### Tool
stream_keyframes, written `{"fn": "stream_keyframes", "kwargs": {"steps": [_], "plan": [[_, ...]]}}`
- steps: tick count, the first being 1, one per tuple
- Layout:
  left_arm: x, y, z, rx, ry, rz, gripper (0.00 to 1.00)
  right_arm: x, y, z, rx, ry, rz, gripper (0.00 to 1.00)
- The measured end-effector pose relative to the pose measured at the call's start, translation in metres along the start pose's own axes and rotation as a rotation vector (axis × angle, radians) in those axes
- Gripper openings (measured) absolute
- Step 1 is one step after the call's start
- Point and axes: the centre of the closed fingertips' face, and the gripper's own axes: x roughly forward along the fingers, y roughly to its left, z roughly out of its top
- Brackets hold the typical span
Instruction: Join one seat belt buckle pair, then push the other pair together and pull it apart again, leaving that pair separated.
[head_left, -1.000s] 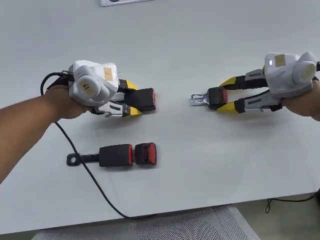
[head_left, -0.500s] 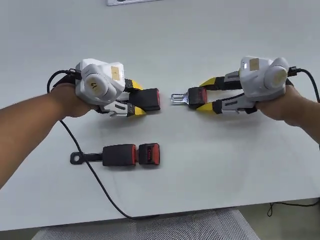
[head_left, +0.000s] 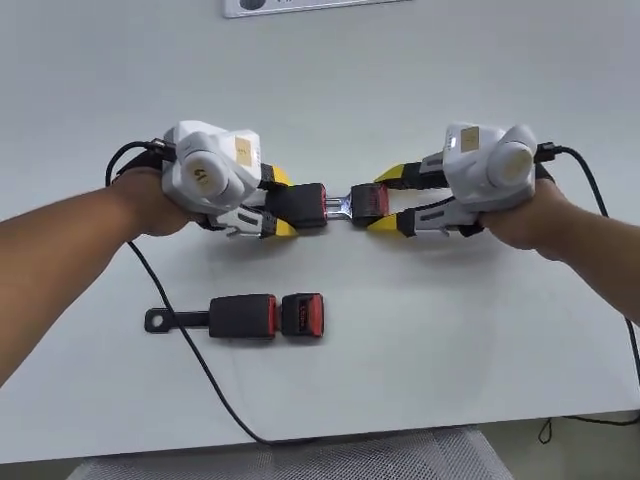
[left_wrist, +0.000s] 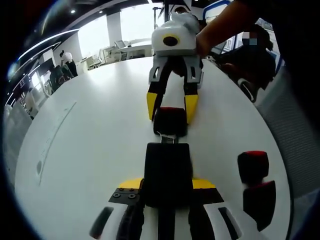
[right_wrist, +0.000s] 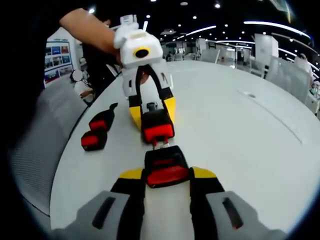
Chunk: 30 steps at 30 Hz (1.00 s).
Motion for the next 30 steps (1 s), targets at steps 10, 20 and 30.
{"fn": "stream_keyframes", "kwargs": {"steps": [10, 20, 30], "plan": [[0.001, 0.000, 0.000, 0.009, 0.015, -0.004, 0.34, 0.005, 0.001, 0.003, 0.020, 0.011, -0.002, 0.33], [0.002, -0.001, 0.000, 0.035, 0.033, -0.029, 0.34, 0.016, 0.004, 0.010, 0.042, 0.033, -0.007, 0.33], [0.001, -0.001, 0.001, 0.032, 0.043, -0.030, 0.33, 0.016, 0.002, 0.011, 0.072, 0.074, -0.057, 0.33]]}}
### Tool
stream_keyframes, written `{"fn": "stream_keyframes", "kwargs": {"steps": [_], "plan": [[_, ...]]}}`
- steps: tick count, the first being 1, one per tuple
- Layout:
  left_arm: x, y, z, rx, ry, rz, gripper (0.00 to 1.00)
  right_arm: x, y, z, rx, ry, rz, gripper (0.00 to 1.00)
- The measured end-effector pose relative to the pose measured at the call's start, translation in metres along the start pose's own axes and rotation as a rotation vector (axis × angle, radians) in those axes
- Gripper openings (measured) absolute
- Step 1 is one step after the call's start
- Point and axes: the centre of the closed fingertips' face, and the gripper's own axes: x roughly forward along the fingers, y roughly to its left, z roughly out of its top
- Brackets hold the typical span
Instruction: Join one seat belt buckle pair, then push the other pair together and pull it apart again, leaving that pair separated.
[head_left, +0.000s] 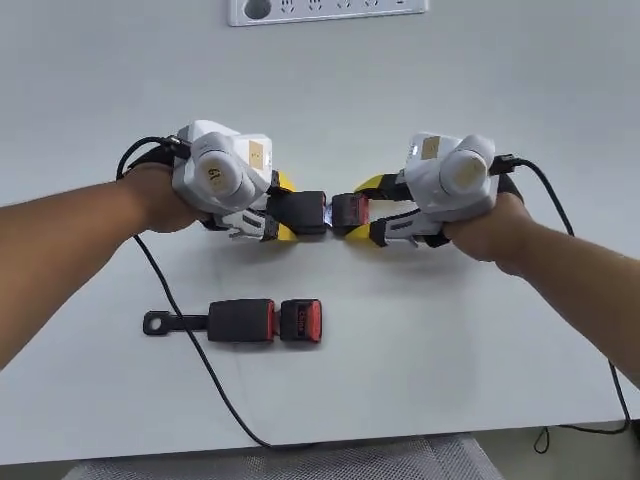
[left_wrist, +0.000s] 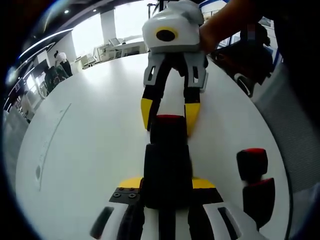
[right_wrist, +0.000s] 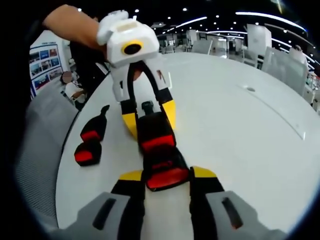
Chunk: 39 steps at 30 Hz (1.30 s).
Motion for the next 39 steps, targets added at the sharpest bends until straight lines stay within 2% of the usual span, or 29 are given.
{"fn": "stream_keyframes", "kwargs": {"steps": [13, 30, 39], "plan": [[-0.0010, 0.0000, 0.0007, 0.001, 0.008, -0.003, 0.34, -0.0023, -0.0006, 0.0003, -0.009, 0.063, -0.030, 0.34], [-0.0014, 0.0013, 0.0003, 0.000, 0.006, -0.004, 0.34, -0.0026, -0.0011, -0.0007, -0.027, 0.090, -0.040, 0.34], [-0.0005, 0.0033, -0.0005, -0.005, 0.007, -0.003, 0.34, -0.0029, -0.0023, -0.0015, -0.029, 0.084, -0.038, 0.34]]}}
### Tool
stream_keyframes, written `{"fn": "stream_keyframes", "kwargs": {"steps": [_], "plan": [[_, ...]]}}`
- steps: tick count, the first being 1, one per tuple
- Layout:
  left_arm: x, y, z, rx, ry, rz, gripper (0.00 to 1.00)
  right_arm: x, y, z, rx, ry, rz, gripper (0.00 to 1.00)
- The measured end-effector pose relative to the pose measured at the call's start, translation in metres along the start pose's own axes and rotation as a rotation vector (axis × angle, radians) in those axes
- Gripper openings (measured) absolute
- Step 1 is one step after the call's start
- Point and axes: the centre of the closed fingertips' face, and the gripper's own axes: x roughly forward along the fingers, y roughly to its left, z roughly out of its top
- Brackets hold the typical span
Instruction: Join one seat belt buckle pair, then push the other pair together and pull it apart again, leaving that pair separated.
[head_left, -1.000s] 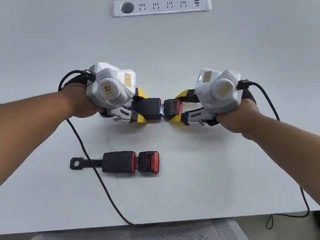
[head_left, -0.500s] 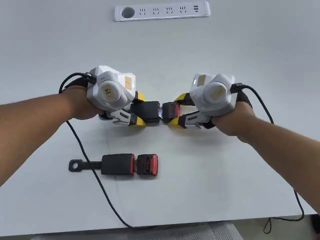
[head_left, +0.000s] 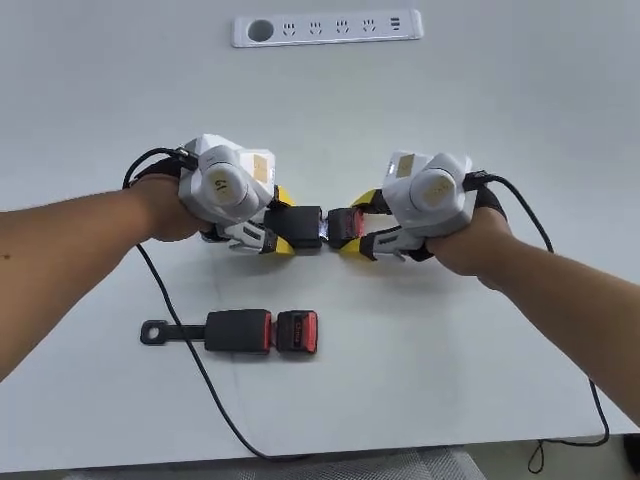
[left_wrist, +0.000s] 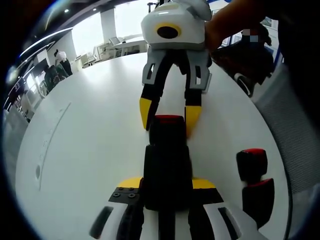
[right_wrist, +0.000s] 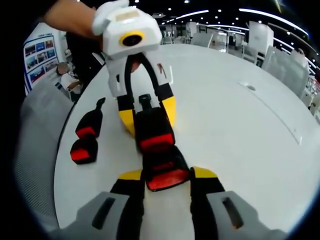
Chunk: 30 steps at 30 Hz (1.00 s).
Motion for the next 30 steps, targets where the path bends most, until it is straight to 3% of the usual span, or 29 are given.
{"fn": "stream_keyframes", "kwargs": {"steps": [17, 30], "plan": [[0.001, 0.002, -0.001, -0.014, -0.005, 0.002, 0.35, -0.024, -0.006, -0.025, -0.025, -0.005, 0.017, 0.35], [0.002, 0.000, -0.002, -0.018, -0.007, 0.003, 0.35, -0.042, -0.013, -0.045, -0.013, -0.023, -0.002, 0.35]]}}
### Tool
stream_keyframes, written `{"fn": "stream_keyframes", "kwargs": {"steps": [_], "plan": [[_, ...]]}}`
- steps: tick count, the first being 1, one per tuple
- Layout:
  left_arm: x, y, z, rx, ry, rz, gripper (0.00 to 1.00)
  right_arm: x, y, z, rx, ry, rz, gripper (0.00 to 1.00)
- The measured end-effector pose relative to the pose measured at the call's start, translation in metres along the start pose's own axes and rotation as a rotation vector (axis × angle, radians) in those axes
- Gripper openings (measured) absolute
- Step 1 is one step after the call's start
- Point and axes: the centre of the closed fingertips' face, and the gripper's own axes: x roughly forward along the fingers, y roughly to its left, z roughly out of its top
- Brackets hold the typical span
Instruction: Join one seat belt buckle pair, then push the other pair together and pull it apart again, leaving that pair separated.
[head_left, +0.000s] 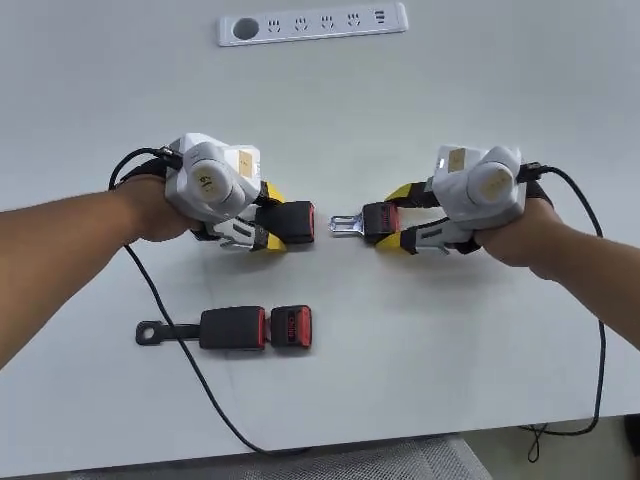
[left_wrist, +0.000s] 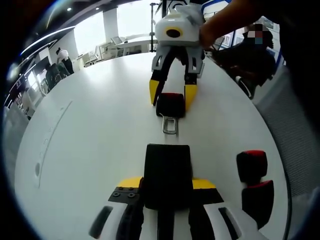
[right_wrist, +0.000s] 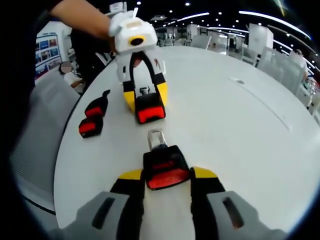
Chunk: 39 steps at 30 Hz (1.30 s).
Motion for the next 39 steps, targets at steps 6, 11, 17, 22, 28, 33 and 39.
{"fn": "stream_keyframes", "kwargs": {"steps": [6, 11, 17, 22, 28, 33, 39], "plan": [[0.000, -0.001, 0.000, 0.001, 0.003, 0.000, 0.35, -0.015, -0.003, -0.014, -0.003, 0.008, -0.010, 0.35], [-0.001, -0.002, 0.001, 0.001, 0.004, 0.000, 0.35, -0.029, -0.005, -0.026, -0.007, 0.015, -0.011, 0.35], [-0.001, -0.004, 0.001, -0.001, 0.005, 0.001, 0.35, -0.044, -0.003, -0.038, 0.000, 0.015, -0.021, 0.35], [-0.002, -0.005, 0.002, 0.000, 0.008, 0.001, 0.35, -0.054, -0.003, -0.047, 0.015, 0.019, -0.032, 0.35], [-0.002, -0.006, 0.003, 0.000, 0.007, 0.000, 0.35, -0.065, -0.006, -0.059, 0.017, 0.029, -0.036, 0.35], [-0.003, -0.007, 0.004, 0.002, 0.007, 0.000, 0.35, -0.072, -0.012, -0.067, 0.023, 0.041, -0.040, 0.35], [-0.003, -0.007, 0.005, 0.004, 0.009, 0.001, 0.35, -0.078, -0.015, -0.075, 0.028, 0.047, -0.043, 0.36]]}}
